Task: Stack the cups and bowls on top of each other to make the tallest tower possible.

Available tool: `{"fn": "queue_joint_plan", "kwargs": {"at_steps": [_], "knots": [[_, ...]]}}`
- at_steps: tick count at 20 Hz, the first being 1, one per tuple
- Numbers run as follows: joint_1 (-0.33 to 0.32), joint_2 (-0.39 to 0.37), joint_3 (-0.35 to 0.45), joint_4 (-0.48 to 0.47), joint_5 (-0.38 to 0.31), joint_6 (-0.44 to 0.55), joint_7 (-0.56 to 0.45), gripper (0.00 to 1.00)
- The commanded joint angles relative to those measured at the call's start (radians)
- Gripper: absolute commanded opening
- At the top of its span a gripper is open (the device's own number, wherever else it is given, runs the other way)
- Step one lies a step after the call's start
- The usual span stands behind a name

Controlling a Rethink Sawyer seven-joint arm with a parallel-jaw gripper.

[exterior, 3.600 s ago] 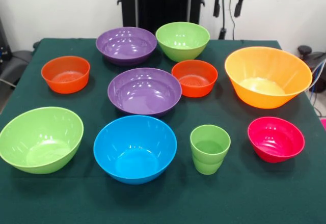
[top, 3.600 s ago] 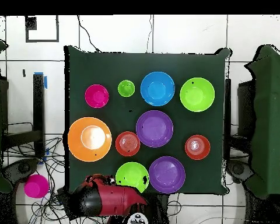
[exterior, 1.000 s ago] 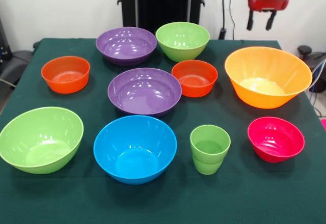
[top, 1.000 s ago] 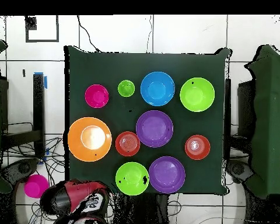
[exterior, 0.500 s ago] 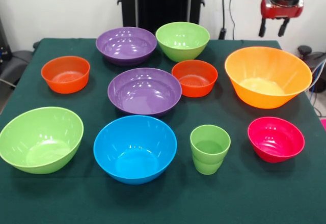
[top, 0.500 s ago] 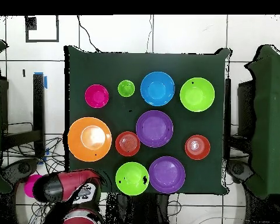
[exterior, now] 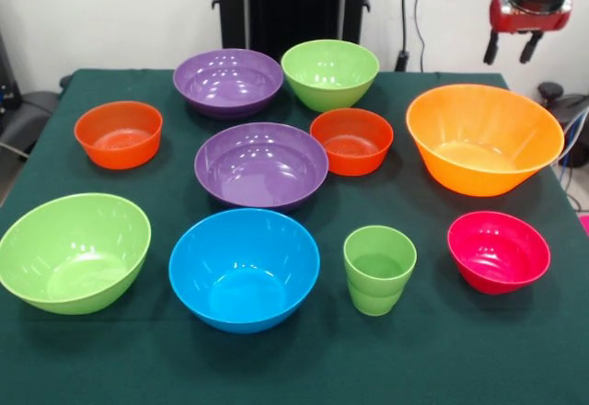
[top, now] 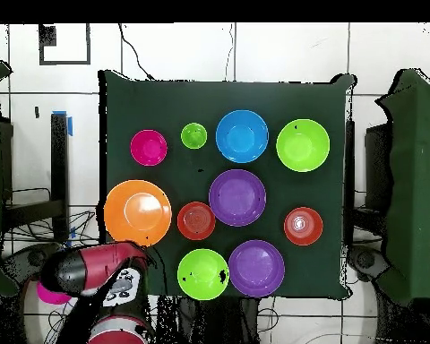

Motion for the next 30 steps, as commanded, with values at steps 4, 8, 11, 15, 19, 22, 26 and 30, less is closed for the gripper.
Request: {"fn": "queue_joint_plan", "kwargs": {"at_steps": [4, 8, 11, 15, 19, 22, 26, 30], "knots": [[0.064, -0.063, -0.019, -0.090, -0.035, 0.158, 0.138, 1.00], [0.144, -0.113, -0.063, -0.073, -0.005, 0.167, 0.221, 1.00], [0.139, -0.160, -0.065, -0.053, 0.016, 0.236, 0.214, 1.00], [0.124, -0.093, -0.146, -0.105, -0.001, 0.196, 0.231, 1.00], [0.111, -0.084, -0.108, -0.116, 0.011, 0.149, 0.196, 1.00], [0.097, -0.079, -0.099, -0.107, 0.011, 0.072, 0.181, 1.00], [-0.013, 0.053, 0.031, -0.127, 0.024, -0.087, 0.087, 1.00], [-0.033, 0.126, 0.046, -0.169, -0.010, -0.126, 0.072, 1.00]]}}
